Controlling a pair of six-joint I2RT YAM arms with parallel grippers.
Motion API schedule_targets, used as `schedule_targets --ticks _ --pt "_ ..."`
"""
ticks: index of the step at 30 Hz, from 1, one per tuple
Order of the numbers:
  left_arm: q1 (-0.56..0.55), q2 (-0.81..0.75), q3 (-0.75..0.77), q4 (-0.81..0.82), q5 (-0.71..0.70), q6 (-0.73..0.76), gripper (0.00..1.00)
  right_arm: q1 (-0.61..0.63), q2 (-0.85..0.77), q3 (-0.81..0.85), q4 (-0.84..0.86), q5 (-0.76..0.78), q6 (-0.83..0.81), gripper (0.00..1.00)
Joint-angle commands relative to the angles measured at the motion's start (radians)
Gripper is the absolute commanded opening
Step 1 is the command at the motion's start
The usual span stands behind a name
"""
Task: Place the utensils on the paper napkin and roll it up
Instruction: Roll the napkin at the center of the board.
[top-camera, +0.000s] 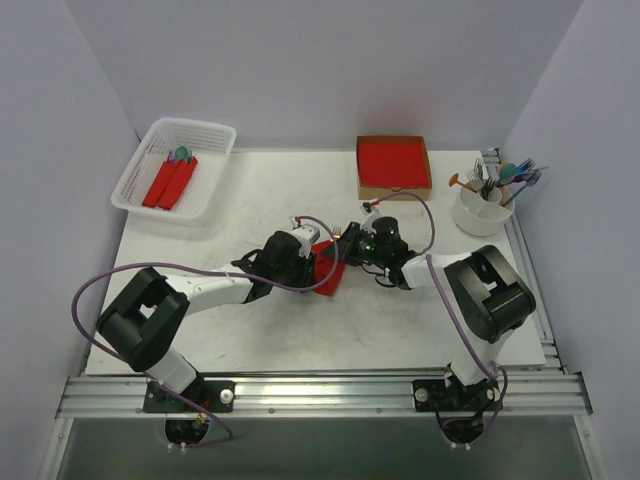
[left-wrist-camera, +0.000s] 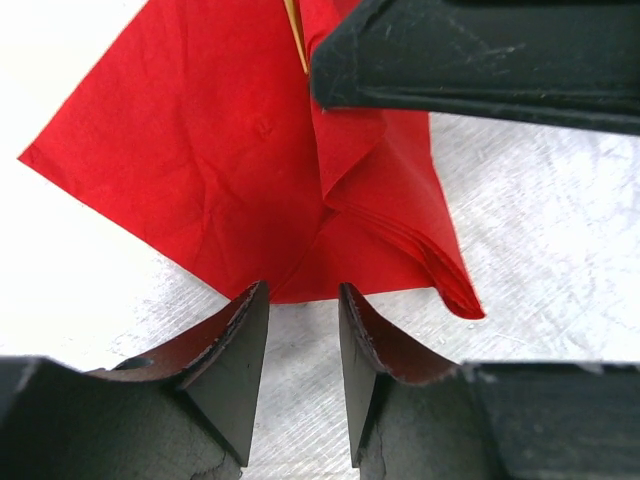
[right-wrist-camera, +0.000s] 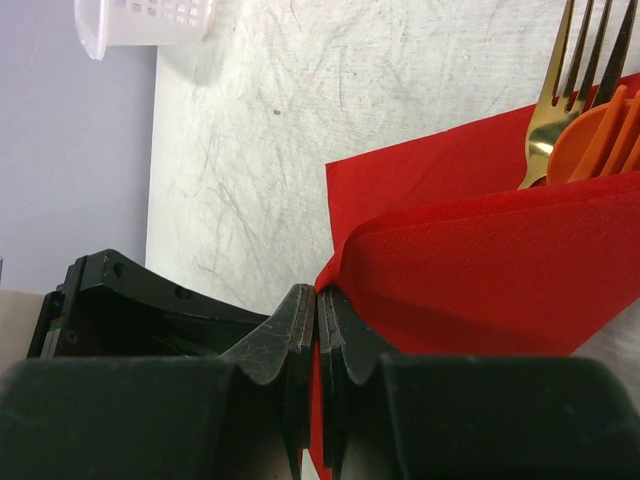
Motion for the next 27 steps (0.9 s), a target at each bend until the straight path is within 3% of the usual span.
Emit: schedule_targets --ticks 1,27 --pt "0.009 0.020 0.030 0.003 0.013 0.019 0.43 -0.004 0.012 0.041 0.016 0.004 -0.022 0.00" --pt "0.009 0.073 0.030 0.016 0.023 0.027 0.40 0.044 0.153 0.118 0.019 0.018 -0.037 0.00"
